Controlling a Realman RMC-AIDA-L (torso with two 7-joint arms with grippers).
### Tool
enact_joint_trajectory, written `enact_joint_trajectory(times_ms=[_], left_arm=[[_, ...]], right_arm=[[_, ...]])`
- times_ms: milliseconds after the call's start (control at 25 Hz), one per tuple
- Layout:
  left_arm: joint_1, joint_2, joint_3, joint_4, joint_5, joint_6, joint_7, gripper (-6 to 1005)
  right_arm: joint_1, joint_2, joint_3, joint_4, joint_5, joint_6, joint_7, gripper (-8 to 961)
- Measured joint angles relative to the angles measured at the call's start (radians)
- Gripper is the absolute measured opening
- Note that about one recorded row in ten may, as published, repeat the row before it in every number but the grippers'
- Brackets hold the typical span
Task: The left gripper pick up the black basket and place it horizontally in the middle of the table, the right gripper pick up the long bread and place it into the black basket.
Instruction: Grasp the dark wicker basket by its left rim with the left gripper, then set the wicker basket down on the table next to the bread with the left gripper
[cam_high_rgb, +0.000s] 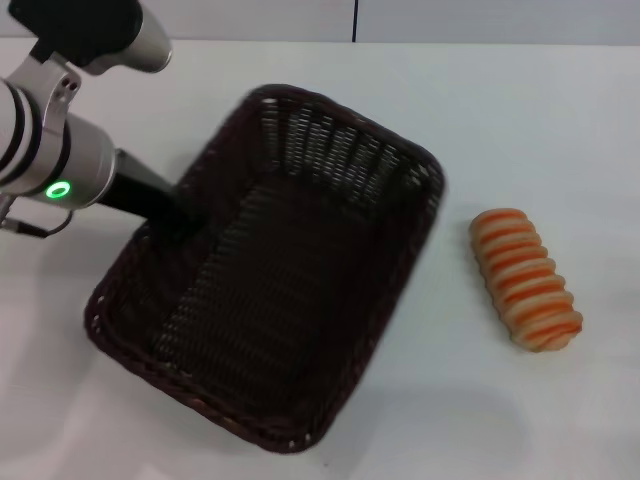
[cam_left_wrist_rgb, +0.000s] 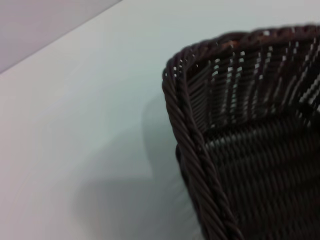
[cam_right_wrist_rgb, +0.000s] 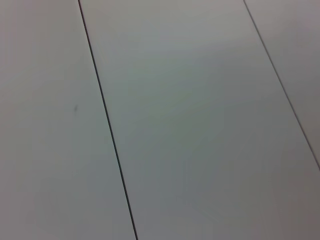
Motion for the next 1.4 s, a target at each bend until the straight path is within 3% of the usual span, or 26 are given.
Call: enact_joint_trajectory(times_ms=[200,240,280,400,480,600,640,960,1400], left_arm=[[-0.048,0.001,-0.089,0.061,-0.115,-0.015,0.126,233],[-0.149,0.002,-0.234,0.184,-0.233,-0.089,0.298,230],[-0.181,0.003,-0.278,0.226,-0.262,-0.115,0.348,226],[-0.22,0.003,-0.336,0.284,-0.3,-0.149,0.412,216],[-0.321,0.007,-0.442,0.426,-0.359,-0.214,0.543,210],[-0.347,0.008,-0.463,0.459,-0.363,-0.233,0.576,199],[-0.426,0.011,-0.508,0.546,-0.367,-0.273,0.653,196],[-0.519,0.008,-0.498,0.66,-0.358,-0.311,0.78,197],[-0.535,0.007,-0.454,0.706,-0.331,-0.254,0.825,196]], right_arm=[[0.002,0.0,0.0,-0.001,0.0,-0.005,0.0,844],[0.002,0.0,0.0,-0.001,0.0,-0.007,0.0,844],[0.003,0.0,0.0,-0.001,-0.001,-0.01,0.0,844],[0.002,0.0,-0.001,-0.001,-0.002,-0.011,0.0,844],[-0.003,0.0,-0.001,-0.001,-0.002,-0.015,0.0,844],[-0.006,0.0,-0.002,0.0,-0.002,-0.024,0.0,844],[-0.008,0.0,-0.003,0.002,-0.003,-0.029,0.0,844],[-0.024,0.001,-0.014,0.005,-0.003,-0.056,0.0,844],[-0.03,0.002,-0.026,0.006,-0.003,-0.074,0.0,844]])
